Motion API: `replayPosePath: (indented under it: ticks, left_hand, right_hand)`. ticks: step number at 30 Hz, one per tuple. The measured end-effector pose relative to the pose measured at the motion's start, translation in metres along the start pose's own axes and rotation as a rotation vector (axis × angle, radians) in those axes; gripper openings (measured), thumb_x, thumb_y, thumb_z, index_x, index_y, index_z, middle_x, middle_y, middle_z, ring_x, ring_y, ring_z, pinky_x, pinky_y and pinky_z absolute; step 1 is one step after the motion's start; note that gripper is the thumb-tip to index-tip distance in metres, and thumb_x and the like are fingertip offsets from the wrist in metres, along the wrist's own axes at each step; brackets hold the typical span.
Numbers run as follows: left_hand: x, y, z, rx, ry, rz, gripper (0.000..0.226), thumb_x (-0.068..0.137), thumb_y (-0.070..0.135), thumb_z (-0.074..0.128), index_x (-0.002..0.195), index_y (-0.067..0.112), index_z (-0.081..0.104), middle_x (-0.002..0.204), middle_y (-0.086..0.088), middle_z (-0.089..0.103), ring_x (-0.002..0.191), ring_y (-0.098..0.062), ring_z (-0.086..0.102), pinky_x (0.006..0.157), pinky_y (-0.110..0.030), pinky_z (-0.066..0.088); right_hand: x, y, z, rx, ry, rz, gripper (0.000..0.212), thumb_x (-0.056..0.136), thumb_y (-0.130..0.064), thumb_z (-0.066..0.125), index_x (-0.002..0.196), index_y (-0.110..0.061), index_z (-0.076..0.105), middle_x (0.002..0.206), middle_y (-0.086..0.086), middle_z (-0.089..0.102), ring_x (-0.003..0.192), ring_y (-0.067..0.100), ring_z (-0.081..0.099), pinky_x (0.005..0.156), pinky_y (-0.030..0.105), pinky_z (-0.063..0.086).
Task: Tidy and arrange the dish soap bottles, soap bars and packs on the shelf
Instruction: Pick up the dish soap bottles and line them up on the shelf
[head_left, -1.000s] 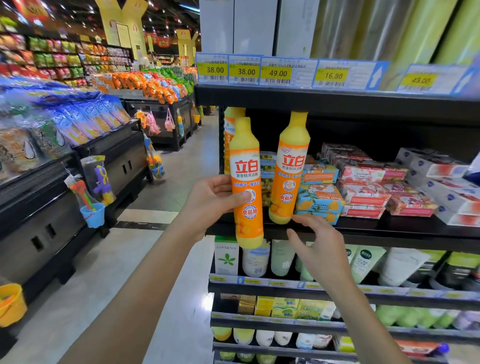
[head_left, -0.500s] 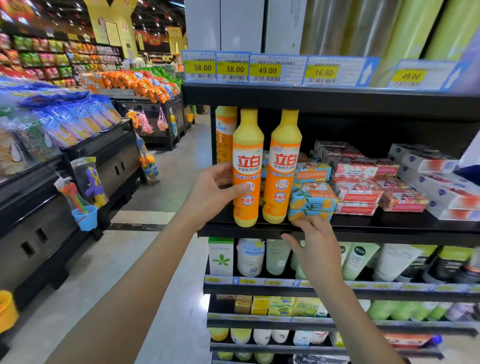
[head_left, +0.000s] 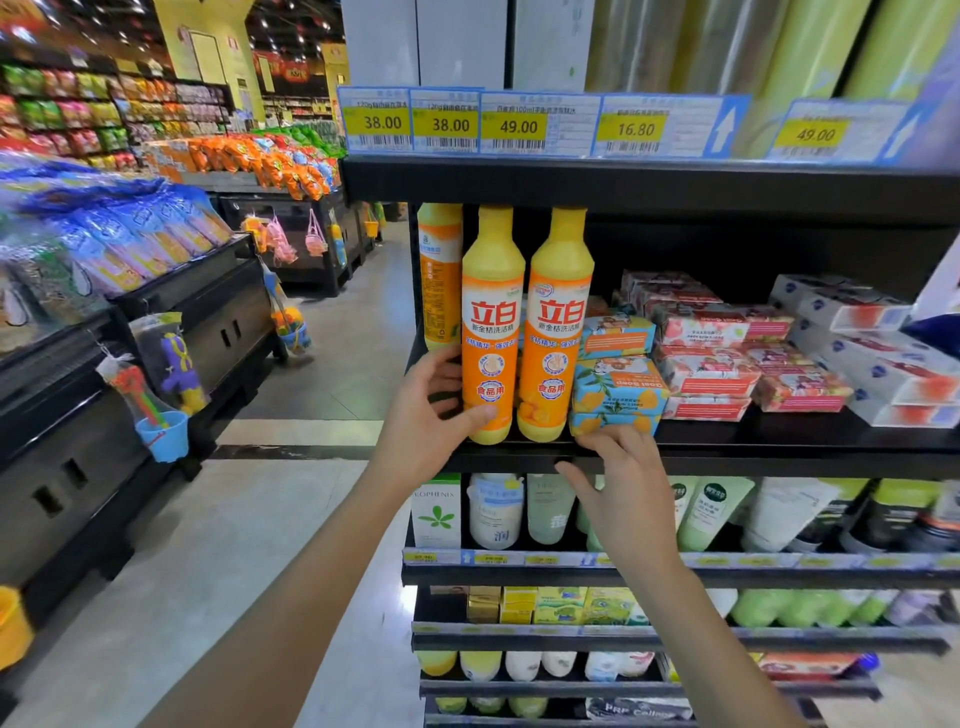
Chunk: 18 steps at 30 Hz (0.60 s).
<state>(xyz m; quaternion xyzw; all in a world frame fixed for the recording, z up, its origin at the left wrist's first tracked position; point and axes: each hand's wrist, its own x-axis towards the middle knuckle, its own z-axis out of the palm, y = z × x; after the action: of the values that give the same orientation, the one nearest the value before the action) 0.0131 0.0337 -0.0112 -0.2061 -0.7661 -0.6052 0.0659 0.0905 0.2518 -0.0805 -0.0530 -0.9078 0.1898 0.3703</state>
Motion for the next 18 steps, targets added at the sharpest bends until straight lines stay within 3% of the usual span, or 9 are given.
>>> replayPosePath:
  ticks: [5,13,18]
  left_hand:
    - [-0.006,-0.009,0.009,-0.006,0.045,-0.049,0.060,0.081,0.014,0.086,0.130,0.022,0.053,0.117,0.007,0.067,0.107,-0.004,0.066,0.095,-0.028,0.058]
    - [0.001,-0.011,0.010,-0.005,0.035,-0.049,0.058,0.079,0.013,0.087,0.127,0.023,0.055,0.115,0.008,0.069,0.103,0.000,0.068,0.092,-0.024,0.058]
    - [0.006,-0.003,-0.007,-0.035,0.072,-0.060,0.054,0.083,0.024,0.083,0.131,0.021,0.058,0.115,0.007,0.070,0.104,-0.003,0.069,0.087,-0.020,0.057]
  right_hand:
    - [-0.001,0.001,0.001,0.009,0.016,-0.003,0.035,0.078,-0.024,0.089,0.106,-0.008,0.076,0.103,0.003,0.065,0.101,0.027,0.059,0.085,0.039,0.053]
    - [-0.001,0.002,0.002,0.020,0.013,-0.004,0.035,0.079,-0.025,0.088,0.107,-0.008,0.076,0.103,0.003,0.065,0.101,0.028,0.059,0.084,0.042,0.055]
    - [-0.002,0.002,0.003,0.021,0.023,-0.010,0.035,0.079,-0.025,0.088,0.107,-0.009,0.076,0.103,0.003,0.065,0.100,0.026,0.058,0.084,0.041,0.055]
